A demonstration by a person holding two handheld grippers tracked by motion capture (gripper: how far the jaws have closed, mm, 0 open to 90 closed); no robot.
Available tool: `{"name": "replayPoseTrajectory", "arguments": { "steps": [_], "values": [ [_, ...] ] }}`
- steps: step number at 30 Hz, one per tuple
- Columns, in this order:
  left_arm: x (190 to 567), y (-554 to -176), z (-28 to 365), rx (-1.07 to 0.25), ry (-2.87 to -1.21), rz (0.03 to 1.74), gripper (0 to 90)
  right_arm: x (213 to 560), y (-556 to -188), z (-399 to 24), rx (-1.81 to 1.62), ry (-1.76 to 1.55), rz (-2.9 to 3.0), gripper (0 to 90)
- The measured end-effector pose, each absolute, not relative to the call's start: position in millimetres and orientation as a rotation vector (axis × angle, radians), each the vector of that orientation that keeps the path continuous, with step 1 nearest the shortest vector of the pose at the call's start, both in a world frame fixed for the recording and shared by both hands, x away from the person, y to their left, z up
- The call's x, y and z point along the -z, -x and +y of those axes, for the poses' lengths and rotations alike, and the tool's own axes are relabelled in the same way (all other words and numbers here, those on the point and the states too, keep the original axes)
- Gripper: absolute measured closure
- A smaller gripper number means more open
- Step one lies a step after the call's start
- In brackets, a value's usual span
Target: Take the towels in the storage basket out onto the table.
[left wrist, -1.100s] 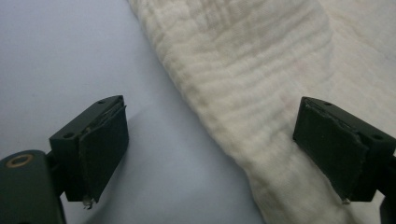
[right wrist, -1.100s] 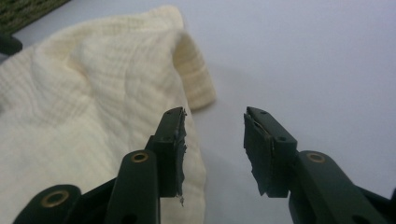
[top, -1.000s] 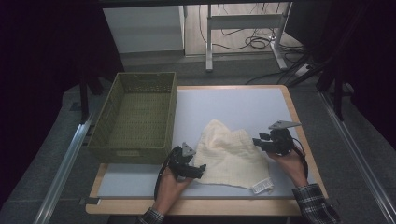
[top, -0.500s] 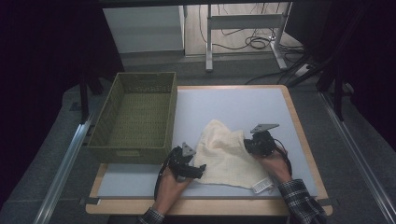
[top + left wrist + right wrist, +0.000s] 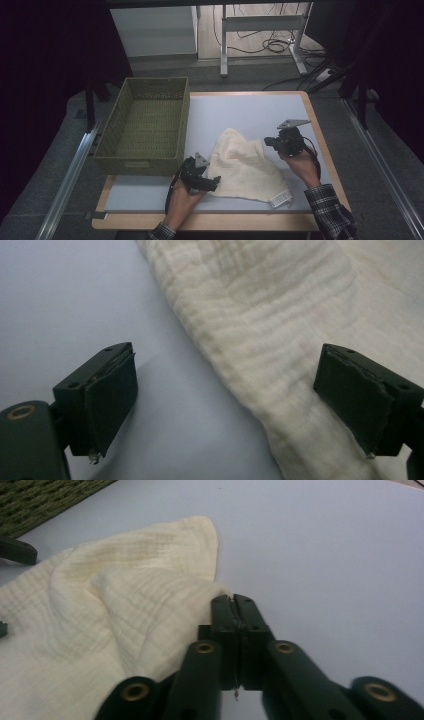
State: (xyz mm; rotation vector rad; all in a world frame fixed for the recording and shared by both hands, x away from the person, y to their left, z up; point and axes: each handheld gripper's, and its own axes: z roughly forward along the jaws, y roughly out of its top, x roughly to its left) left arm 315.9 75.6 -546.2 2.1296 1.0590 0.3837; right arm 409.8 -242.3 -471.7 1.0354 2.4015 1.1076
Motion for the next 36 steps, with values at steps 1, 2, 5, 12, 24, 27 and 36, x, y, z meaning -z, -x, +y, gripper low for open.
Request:
{"name": "replayPoseTrajectory", "arguments": {
  "steps": [1,2,5,12,24,27,36],
  "values": [
    [546,-316,76,-0.384,-2.13,1.058,10.3,474,-408,-244,-1.113,-1.041,2.403,79.0],
    [546,-316,76,-0.384,-2.13,1.059,10.3,477,-405,-246,-1.132,-1.051,2.401,75.0],
    [546,-316,76,-0.384,-2.131,1.058,10.3,477,-399,-251,-1.165,-1.071,2.39,67.5],
    [546,-316,76,-0.384,-2.131,1.058,10.3,471,-397,-243,-1.266,-1.08,2.398,47.0],
    [546,-316,76,-0.385,-2.128,1.058,10.3,481,-382,-187,-1.258,-0.918,2.475,87.1],
    [546,-316,76,-0.384,-2.125,1.058,10.3,483,-367,-163,-1.22,-0.797,2.556,86.7],
    [546,-316,76,-0.382,-2.125,1.059,10.3,523,-350,-142,-1.141,-0.761,2.715,76.5]
  ]
}}
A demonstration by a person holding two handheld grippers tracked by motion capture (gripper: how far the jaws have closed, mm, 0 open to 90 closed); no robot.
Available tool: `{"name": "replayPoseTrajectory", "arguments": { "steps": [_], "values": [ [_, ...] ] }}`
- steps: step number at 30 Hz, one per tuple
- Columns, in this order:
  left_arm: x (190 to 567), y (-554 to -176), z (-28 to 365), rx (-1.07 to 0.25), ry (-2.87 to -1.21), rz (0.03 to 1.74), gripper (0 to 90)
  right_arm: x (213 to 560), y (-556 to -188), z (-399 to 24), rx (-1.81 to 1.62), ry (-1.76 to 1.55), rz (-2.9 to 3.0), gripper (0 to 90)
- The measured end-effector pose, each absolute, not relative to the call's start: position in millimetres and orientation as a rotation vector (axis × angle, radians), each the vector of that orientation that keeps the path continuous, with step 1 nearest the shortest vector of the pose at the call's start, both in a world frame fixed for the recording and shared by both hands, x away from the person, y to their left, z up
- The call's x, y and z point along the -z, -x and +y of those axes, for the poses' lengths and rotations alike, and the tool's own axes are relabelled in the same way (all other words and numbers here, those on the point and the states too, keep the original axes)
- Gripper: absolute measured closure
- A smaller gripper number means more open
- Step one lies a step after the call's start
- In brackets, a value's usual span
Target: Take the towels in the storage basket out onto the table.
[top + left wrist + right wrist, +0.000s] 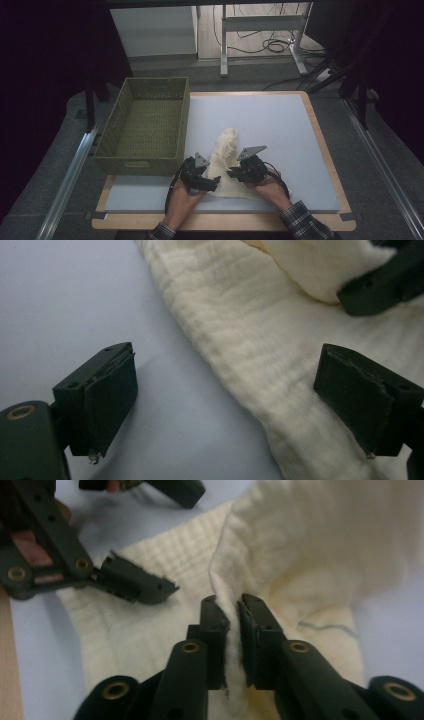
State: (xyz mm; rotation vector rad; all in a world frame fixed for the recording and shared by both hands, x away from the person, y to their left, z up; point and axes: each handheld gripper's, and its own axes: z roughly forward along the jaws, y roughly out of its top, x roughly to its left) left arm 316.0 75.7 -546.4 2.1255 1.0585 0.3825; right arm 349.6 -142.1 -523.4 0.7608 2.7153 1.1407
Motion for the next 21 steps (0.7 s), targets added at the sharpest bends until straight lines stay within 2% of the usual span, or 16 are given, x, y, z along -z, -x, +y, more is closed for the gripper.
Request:
{"name": "replayPoseTrajectory", "arguments": {
  "steps": [6,14,19,21],
  "values": [
    [546,-316,76,-0.383,-2.125,1.059,10.3,511,-342,-155,-1.163,-0.776,2.697,63.0],
    [546,-316,76,-0.385,-2.126,1.057,10.3,477,-347,-193,-1.171,-0.834,2.556,62.1],
    [546,-316,76,-0.382,-2.129,1.056,10.3,494,-371,-204,-1.13,-0.963,2.553,61.1],
    [546,-316,76,-0.382,-2.128,1.056,10.3,504,-375,-199,-1.149,-0.983,2.573,58.0]
  ]
}}
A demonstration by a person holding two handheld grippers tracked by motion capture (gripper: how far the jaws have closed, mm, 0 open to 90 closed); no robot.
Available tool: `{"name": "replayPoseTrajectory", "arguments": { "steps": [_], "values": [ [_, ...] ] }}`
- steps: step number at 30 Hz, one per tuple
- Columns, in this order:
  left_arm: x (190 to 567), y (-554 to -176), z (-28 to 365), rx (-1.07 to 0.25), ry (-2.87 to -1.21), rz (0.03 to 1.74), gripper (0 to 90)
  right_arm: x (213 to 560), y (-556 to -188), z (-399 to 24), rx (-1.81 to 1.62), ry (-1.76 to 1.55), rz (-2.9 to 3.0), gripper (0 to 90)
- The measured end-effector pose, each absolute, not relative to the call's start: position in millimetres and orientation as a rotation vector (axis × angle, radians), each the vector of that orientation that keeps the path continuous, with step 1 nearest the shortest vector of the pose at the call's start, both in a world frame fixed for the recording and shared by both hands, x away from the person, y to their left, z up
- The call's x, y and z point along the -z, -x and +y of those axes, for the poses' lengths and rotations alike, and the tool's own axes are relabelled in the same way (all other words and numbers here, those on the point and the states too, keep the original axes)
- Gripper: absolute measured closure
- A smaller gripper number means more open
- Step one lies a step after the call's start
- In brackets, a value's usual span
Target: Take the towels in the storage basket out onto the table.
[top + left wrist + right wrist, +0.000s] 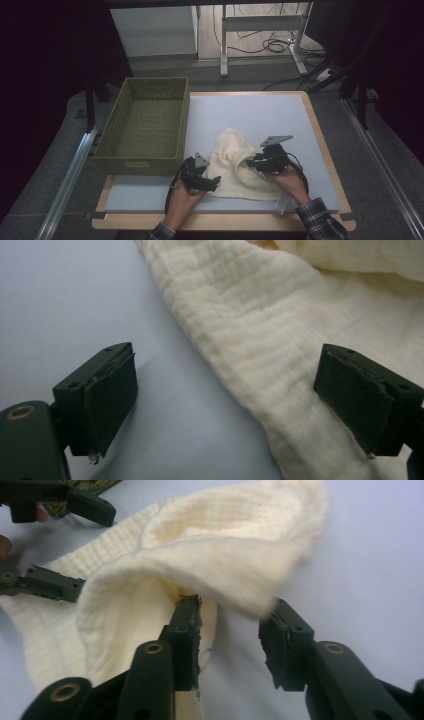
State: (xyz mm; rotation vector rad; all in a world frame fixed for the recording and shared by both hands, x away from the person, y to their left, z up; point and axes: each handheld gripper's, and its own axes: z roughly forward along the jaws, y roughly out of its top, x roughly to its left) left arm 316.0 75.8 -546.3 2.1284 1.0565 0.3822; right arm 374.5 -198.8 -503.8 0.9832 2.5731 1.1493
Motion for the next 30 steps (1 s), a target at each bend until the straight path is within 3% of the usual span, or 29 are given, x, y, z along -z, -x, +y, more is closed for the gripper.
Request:
{"name": "replayPoseTrajectory", "arguments": {
  "steps": [4,7,10,11,16,24,30],
  "values": [
    [546,-316,76,-0.382,-2.129,1.056,10.3,516,-377,-180,-1.123,-0.955,2.605,52.8],
    [546,-316,76,-0.383,-2.129,1.056,10.3,524,-379,-166,-1.083,-0.922,2.628,55.5],
    [546,-316,76,-0.384,-2.131,1.057,10.3,524,-375,-160,-1.044,-0.879,2.62,81.7],
    [546,-316,76,-0.383,-2.131,1.057,10.3,523,-373,-160,-1.039,-0.884,2.617,85.5],
    [546,-316,76,-0.385,-2.133,1.055,10.3,513,-371,-171,-0.95,-0.867,2.582,86.6],
    [546,-316,76,-0.384,-2.131,1.058,10.3,482,-391,-223,-0.961,-0.994,2.404,86.4],
    [546,-316,75,-0.384,-2.128,1.06,10.3,480,-412,-261,-0.906,-1.111,2.311,86.2]
  ]
}}
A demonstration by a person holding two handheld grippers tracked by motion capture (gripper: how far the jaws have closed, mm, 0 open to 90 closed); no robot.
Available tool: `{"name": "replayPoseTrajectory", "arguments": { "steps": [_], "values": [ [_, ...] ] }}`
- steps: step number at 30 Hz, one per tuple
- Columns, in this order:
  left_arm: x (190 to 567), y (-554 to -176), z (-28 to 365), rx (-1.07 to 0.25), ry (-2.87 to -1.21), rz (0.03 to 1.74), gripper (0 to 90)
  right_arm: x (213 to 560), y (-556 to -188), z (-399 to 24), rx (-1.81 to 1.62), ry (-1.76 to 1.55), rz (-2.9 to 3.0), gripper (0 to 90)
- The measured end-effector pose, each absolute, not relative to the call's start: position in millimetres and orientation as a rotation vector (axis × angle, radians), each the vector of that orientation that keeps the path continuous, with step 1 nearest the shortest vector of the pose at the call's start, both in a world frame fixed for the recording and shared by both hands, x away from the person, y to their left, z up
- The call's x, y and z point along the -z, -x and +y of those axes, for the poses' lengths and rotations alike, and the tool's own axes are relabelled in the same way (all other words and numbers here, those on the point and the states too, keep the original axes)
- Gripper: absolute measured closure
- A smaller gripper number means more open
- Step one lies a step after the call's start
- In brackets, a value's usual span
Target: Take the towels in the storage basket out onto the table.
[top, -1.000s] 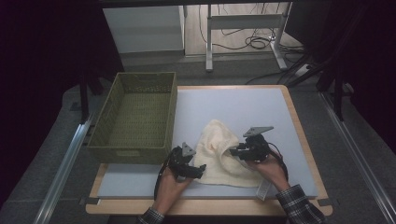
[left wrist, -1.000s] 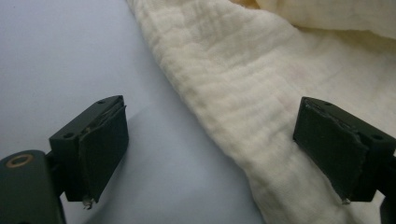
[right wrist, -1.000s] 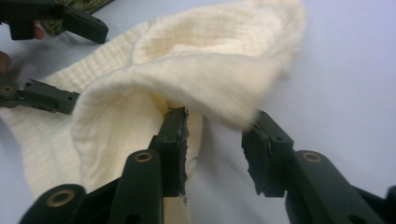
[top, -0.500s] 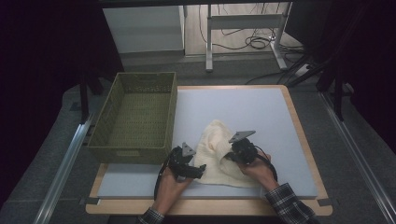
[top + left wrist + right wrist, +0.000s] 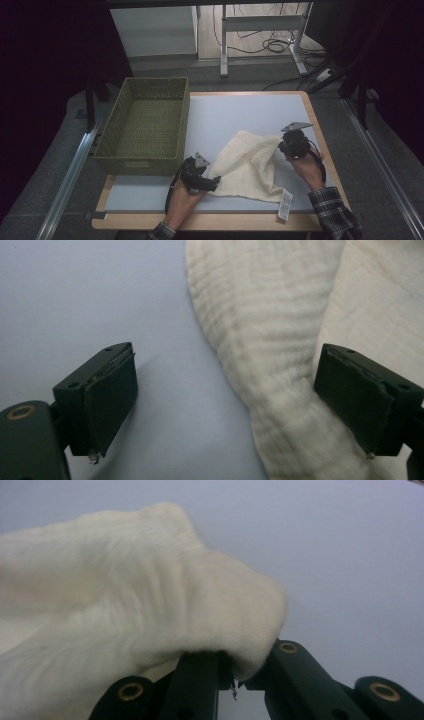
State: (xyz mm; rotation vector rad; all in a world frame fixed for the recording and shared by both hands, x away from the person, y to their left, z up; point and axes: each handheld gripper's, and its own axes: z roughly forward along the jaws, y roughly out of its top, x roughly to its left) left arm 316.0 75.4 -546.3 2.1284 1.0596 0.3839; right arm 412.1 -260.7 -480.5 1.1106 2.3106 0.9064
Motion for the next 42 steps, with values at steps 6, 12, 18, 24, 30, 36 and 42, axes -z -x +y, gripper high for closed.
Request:
{"name": "replayPoseTrajectory", "arguments": {
  "steps": [6,12,18,24,30,36,42],
  "values": [
    [546,-316,76,-0.384,-2.132,1.058,10.3,466,-424,-274,-0.927,-1.156,2.253,85.2],
    [546,-316,76,-0.382,-2.129,1.058,10.3,467,-440,-289,-0.78,-1.245,2.248,69.5],
    [546,-316,75,-0.384,-2.13,1.055,10.6,478,-425,-318,-0.845,-1.319,2.223,63.6],
    [530,-318,64,-0.389,-2.12,0.997,21.2,484,-410,-327,-0.949,-1.327,2.235,61.5],
    [512,-343,49,-0.398,-2.11,0.994,31.7,492,-403,-305,-1.043,-1.276,2.294,60.5],
    [515,-369,40,-0.361,-2.114,1.033,39.3,512,-399,-276,-0.972,-1.19,2.37,58.0],
    [521,-385,35,-0.375,-2.149,1.047,43.9,517,-385,-270,-0.906,-1.112,2.392,88.4]
  ]
}}
